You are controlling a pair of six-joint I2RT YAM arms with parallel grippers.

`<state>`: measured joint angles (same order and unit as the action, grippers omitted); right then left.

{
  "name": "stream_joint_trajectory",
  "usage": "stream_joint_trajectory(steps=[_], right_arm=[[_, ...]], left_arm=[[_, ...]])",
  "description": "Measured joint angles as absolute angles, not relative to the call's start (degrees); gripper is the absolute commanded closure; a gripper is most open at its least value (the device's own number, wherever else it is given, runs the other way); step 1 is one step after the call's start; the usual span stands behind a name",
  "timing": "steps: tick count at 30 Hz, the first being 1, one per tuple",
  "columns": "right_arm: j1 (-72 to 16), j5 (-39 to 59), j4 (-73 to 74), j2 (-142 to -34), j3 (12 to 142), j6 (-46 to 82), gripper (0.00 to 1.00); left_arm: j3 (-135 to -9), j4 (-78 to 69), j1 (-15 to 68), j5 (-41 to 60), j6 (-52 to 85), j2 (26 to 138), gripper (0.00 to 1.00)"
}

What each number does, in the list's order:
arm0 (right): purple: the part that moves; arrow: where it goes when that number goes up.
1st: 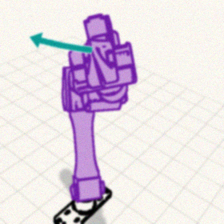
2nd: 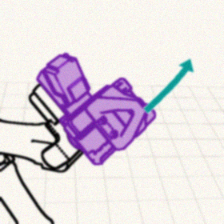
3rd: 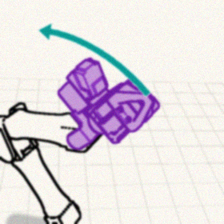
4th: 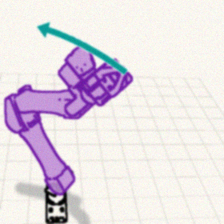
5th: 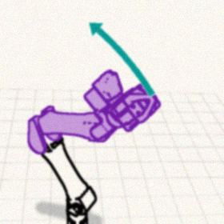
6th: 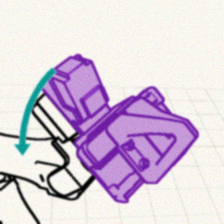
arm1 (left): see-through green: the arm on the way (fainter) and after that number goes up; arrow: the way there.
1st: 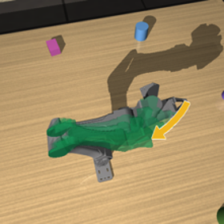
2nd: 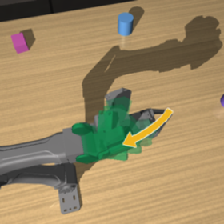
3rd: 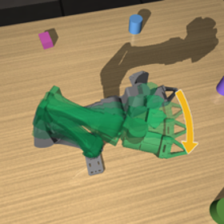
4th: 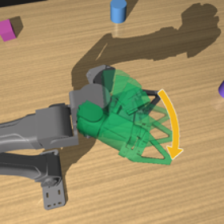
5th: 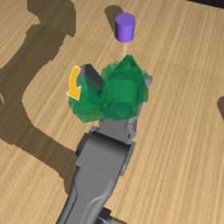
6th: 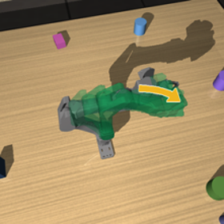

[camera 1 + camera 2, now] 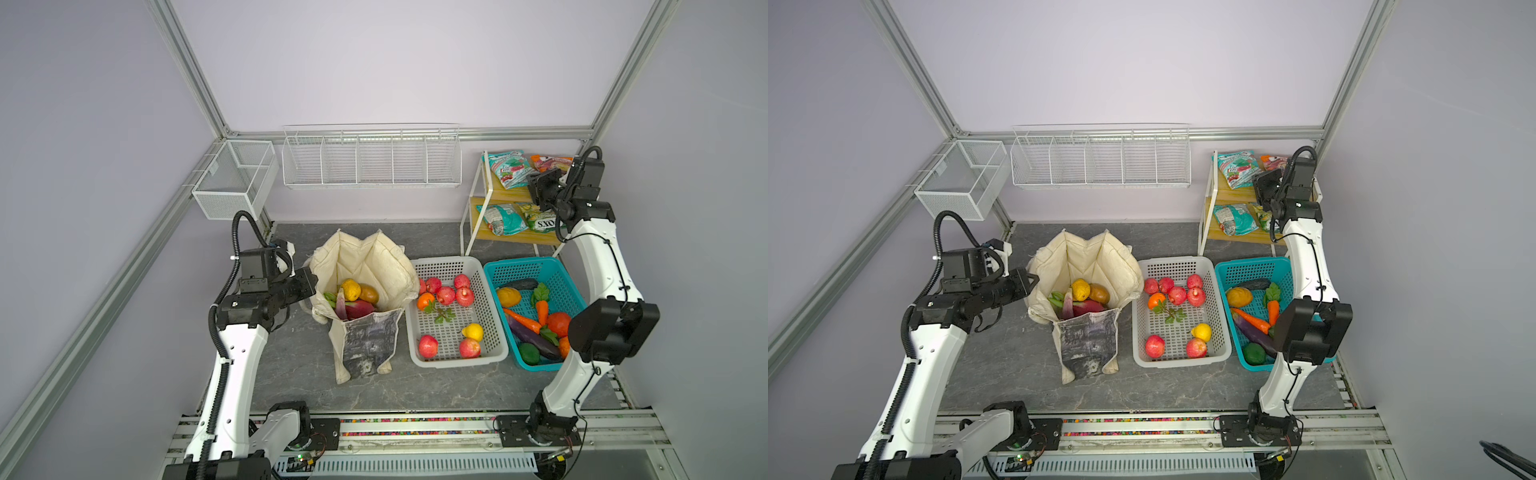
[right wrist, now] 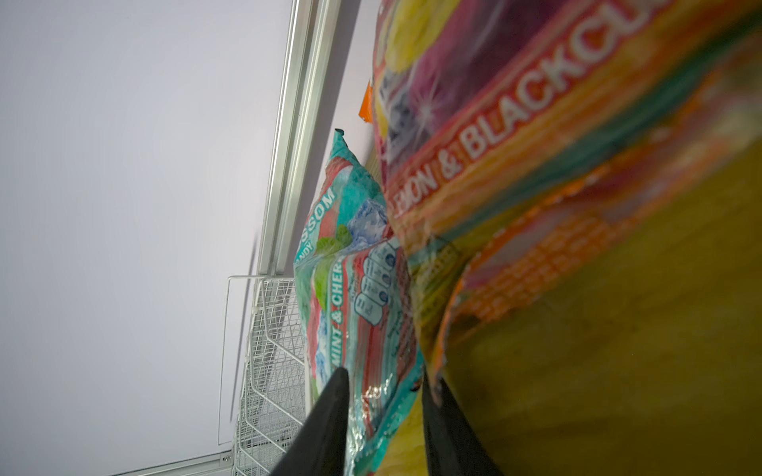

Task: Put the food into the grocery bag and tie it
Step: 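Close the right gripper on the teal snack packet on the shelf, then pull the teal snack packet off the shelf with the right gripper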

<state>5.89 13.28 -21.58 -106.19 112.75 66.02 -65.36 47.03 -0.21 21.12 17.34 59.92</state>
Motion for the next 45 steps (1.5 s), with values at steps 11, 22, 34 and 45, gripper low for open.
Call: stream_joint_trajectory(steps=[11,22,34,45], right_arm=[[5.89,12.88,-20.08,-106.96,111.98,67.35,0.86],[5.89,12.91,-16.84,-106.89,109.62,68.03,0.93],[3.84,12.78,-16.93,-106.61,111.66,67.09,0.93],[-0.69,12.84,-18.44,-106.72,125.78,62.3,0.93]], left_arm=[[-65.36,46.98,-0.21,21.5,17.34,59.92,1.0],[-65.36,47.0,-0.21,21.47,17.32,59.92,1.0],[-65.36,46.96,-0.21,21.5,17.34,59.92,1.0],[-65.36,46.96,-0.21,21.52,17.34,59.92,1.0]])
